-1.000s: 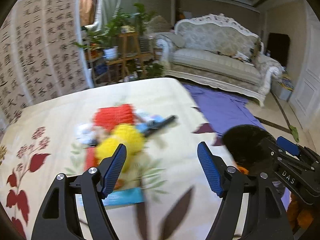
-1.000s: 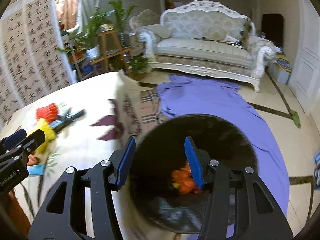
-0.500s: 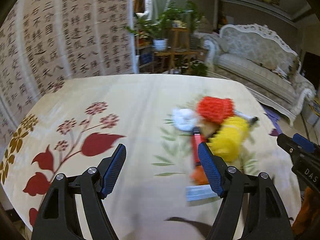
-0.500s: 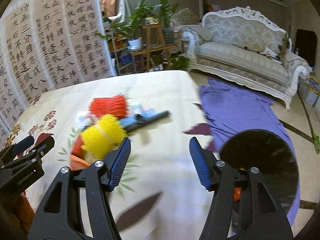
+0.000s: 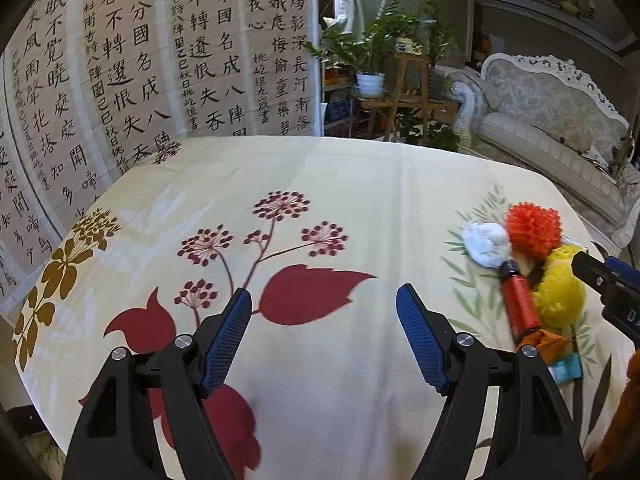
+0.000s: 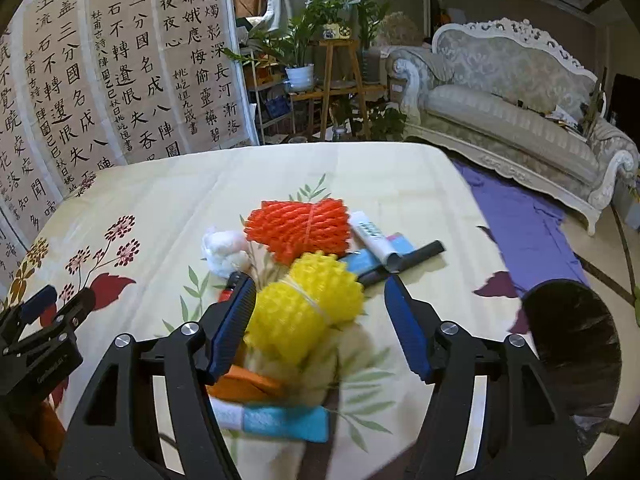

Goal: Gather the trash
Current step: 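Move both tools back to the trash pile on the table, then grasp the red bottle with the left tool while the right tool grasps the yellow foam net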

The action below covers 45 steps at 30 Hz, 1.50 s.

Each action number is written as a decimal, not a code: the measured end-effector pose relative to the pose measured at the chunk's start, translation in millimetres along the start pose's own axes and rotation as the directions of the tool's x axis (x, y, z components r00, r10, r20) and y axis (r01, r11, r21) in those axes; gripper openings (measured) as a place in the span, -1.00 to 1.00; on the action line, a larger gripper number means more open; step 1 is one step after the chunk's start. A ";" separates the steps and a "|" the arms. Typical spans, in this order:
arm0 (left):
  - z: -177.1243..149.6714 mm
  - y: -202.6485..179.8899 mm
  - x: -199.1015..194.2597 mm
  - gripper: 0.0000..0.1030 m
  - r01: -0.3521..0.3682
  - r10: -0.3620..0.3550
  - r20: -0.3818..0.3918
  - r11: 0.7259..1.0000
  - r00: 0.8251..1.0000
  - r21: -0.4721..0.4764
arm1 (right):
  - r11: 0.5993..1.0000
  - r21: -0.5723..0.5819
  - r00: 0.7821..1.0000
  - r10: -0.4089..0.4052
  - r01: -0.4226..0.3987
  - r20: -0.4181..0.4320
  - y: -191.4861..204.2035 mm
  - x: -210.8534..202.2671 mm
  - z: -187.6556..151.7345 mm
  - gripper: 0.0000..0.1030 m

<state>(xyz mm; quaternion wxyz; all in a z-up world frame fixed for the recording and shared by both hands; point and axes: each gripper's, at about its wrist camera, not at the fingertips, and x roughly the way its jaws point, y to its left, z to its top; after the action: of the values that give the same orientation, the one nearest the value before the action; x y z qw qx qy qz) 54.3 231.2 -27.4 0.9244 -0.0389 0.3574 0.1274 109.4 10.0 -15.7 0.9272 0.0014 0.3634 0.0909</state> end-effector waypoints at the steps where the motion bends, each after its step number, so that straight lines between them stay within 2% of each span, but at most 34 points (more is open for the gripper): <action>1: -0.2 2.0 1.3 0.42 0.002 -0.002 -0.002 1.000 1.000 -0.004 | 1.000 -0.001 1.000 -0.007 0.007 -0.005 1.7 3.5 -0.6 0.35; 5: -0.2 4.0 4.4 0.43 0.023 -0.023 -0.013 1.000 1.000 -0.015 | 1.000 0.000 0.999 -0.031 0.031 -0.045 5.5 17.3 -3.7 0.35; 8: -0.9 0.8 5.9 0.43 0.048 -0.048 -0.018 0.999 0.999 -0.013 | 0.999 -0.012 0.998 -0.046 0.046 -0.042 7.4 16.7 -6.1 0.35; 14: -0.7 -8.1 5.8 0.43 0.087 -0.087 -0.019 0.996 0.996 -0.008 | 1.000 -0.007 0.998 -0.031 0.031 -0.058 6.8 12.0 -8.5 0.32; 24: 0.4 -10.0 6.2 0.43 0.107 -0.107 -0.020 0.994 0.994 -0.009 | 0.999 0.040 0.994 0.024 -0.020 -0.104 7.3 18.8 -13.9 0.33; 25: 0.7 -9.9 6.4 0.43 0.108 -0.108 -0.021 0.994 0.994 -0.010 | 0.999 0.037 0.994 0.027 -0.023 -0.105 8.8 19.3 -14.6 0.29; 27: 1.2 -9.3 7.0 0.43 0.110 -0.111 -0.021 0.994 0.994 -0.012 | 0.998 0.033 0.991 0.059 -0.055 -0.117 12.0 21.1 -15.1 -0.11; 28: 1.3 -9.1 7.5 0.43 0.110 -0.110 -0.021 0.994 0.994 -0.013 | 0.998 0.030 0.991 0.059 -0.056 -0.117 11.6 19.9 -15.2 -0.12; 35: 3.1 -15.0 9.1 0.43 0.126 -0.126 -0.025 0.992 0.992 -0.011 | 0.999 -0.037 0.999 -0.005 0.003 -0.054 13.2 1.4 -13.5 -0.18; 45: 5.2 -55.4 7.9 0.43 0.184 -0.182 -0.044 0.982 0.982 0.046 | 0.990 -0.038 0.990 -0.137 0.136 -0.021 -39.6 -17.9 -23.0 -0.17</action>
<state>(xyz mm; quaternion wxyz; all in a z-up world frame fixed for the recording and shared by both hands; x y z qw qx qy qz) 77.9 180.3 -29.9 0.9256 -0.0513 0.3737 0.0322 87.7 -33.4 -23.4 0.9268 -0.0415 0.3718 0.0340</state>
